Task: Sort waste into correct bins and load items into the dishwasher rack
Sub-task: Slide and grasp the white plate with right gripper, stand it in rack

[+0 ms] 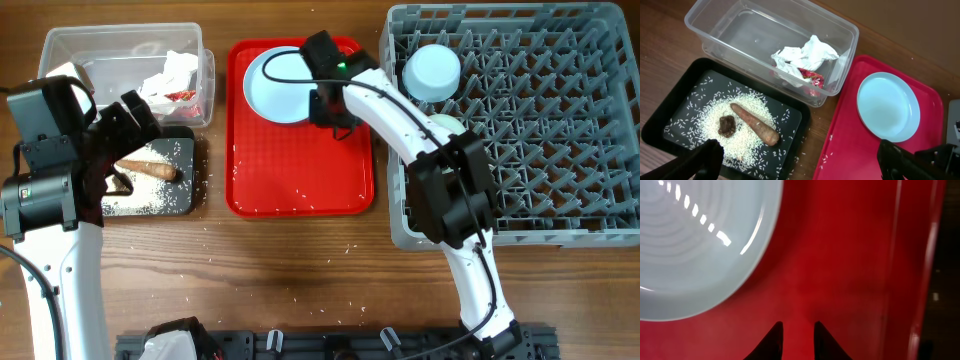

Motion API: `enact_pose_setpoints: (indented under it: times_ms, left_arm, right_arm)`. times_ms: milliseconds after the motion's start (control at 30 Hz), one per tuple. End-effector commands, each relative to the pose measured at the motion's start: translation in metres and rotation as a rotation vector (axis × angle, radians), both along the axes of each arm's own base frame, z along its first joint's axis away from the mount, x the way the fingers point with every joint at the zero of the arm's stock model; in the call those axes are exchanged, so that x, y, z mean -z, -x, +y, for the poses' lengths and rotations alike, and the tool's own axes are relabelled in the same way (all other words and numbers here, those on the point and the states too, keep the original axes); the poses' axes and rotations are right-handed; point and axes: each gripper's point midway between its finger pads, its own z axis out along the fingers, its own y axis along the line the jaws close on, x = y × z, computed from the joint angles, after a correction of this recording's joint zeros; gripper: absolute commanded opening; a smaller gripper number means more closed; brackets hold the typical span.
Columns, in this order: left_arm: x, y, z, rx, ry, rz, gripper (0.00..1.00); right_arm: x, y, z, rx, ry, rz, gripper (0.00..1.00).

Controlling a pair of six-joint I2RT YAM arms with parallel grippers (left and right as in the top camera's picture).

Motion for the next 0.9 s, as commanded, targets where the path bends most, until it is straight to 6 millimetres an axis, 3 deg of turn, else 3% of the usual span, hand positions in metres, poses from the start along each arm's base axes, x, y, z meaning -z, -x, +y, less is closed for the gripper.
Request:
enact_pose_setpoints:
  times_ms: [0, 33, 67, 100, 167, 333, 433, 533, 667, 733, 867]
  left_arm:
    - [-0.006, -0.001, 0.003, 0.002, -0.019, -0.012, 1.0]
    - [-0.006, -0.001, 0.003, 0.002, -0.019, -0.011, 1.0]
    - [-0.006, -0.001, 0.003, 0.002, -0.019, -0.011, 1.0]
    - [-0.006, -0.001, 0.003, 0.002, -0.019, -0.011, 1.0]
    - [-0.006, -0.001, 0.003, 0.003, -0.018, -0.011, 1.0]
    - [-0.006, -0.001, 0.003, 0.002, -0.019, -0.011, 1.0]
    - [-0.006, -0.001, 0.003, 0.002, -0.019, -0.011, 1.0]
    - [-0.006, 0.0, 0.003, 0.002, -0.018, -0.011, 1.0]
    - [-0.006, -0.001, 0.003, 0.002, -0.019, -0.011, 1.0]
    - [-0.006, 0.0, 0.003, 0.003, -0.018, -0.011, 1.0]
    - [-0.006, 0.0, 0.003, 0.002, -0.018, -0.011, 1.0]
  right_arm:
    - [-0.001, -0.018, -0.004, -0.025, -0.048, -0.025, 0.27]
    - [-0.004, -0.022, 0.006, -0.03, -0.101, -0.039, 0.33]
    - [-0.007, -0.03, 0.012, -0.014, -0.132, -0.067, 0.46]
    - [-0.011, -0.041, 0.017, 0.012, -0.141, -0.123, 0.51]
    - [-0.016, -0.056, 0.021, 0.015, -0.134, -0.2, 0.52]
    - [0.012, -0.065, 0.007, -0.06, 0.025, -0.25, 0.51]
    - [0.03, -0.058, 0.003, -0.118, 0.067, -0.206, 0.42]
    - [0.036, -0.044, -0.004, -0.137, 0.098, -0.145, 0.37]
    - [0.047, -0.002, -0.008, -0.167, 0.083, 0.041, 0.2]
    - [0.049, 0.011, -0.012, -0.172, 0.087, 0.096, 0.04]
    - [0.049, 0.013, -0.013, -0.171, 0.093, 0.106, 0.04]
